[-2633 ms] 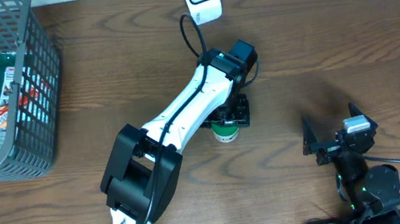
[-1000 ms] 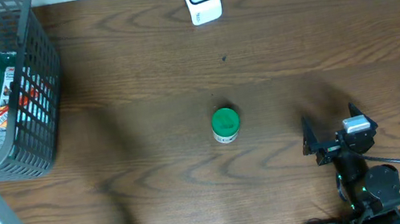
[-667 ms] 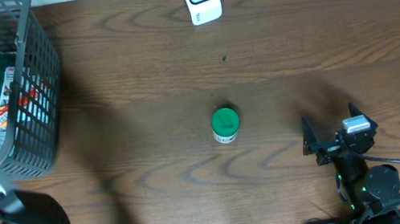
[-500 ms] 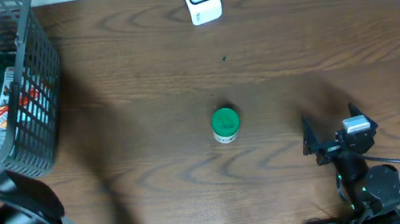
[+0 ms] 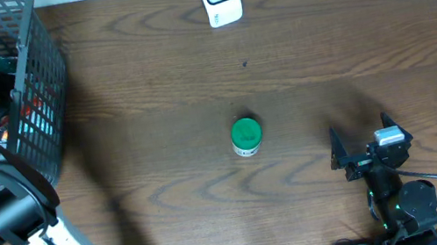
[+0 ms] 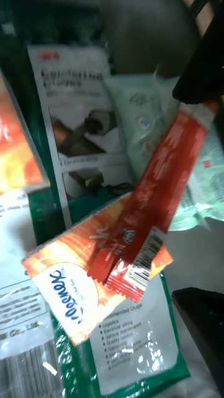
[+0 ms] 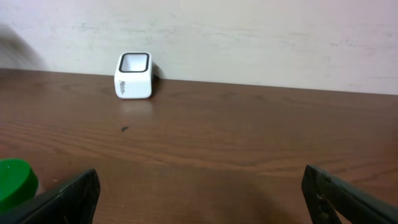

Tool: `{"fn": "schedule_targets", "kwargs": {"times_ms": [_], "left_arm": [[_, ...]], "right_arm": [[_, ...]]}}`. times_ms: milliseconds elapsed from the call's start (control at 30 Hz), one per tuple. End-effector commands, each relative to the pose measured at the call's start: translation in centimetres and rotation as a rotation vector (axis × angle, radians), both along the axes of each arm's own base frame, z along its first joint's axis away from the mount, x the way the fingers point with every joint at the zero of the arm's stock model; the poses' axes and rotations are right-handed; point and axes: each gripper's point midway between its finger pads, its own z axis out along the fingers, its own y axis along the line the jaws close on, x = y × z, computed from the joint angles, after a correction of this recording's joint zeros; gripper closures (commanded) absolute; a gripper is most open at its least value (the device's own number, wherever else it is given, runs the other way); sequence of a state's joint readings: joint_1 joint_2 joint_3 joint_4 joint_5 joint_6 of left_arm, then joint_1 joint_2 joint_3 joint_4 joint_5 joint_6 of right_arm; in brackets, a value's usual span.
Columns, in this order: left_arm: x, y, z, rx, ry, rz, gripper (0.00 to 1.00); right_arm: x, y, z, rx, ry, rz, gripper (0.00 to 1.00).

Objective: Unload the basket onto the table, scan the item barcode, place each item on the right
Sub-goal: 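Reach the left gripper into the basket toward the Kleenex tissue pack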

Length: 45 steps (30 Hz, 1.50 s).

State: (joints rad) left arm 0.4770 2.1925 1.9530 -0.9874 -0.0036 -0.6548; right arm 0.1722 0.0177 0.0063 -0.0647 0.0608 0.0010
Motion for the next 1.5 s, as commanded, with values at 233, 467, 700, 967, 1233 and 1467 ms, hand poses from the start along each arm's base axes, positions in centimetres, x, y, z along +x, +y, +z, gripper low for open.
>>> {"fn": "schedule_targets", "kwargs": {"times_ms": [233,467,700,967,1233,1467], "left_arm": [[-0.9,1.6,-2.1,0.06,0.074,0.058,0.05],[-1.9,2.4,-2.6,0.112,0.12,0.083,0.04],[-2.1,2.5,-4.1,0.119,0.122,0.086,0.04],[-1.7,2.7,-4.7,0.127,0.099,0.086,0.34],[-1.7,2.7,-4.3,0.13,0.095,0.083,0.74],[-1.4,2.9,-2.8,0.147,0.06,0.084,0.9]], "right_arm": [[0.0,-0.3,-0.1,0.016,0.006,-0.015,0.01],[0.0,-0.3,-0.1,0.016,0.006,-0.015,0.01],[0.0,-0.3,-0.1,0.016,0.006,-0.015,0.01],[0.0,-0.3,-0.1,0.016,0.006,-0.015,0.01],[0.0,-0.3,-0.1,0.016,0.006,-0.015,0.01],[0.0,-0.3,-0.1,0.016,0.006,-0.015,0.01]]}}
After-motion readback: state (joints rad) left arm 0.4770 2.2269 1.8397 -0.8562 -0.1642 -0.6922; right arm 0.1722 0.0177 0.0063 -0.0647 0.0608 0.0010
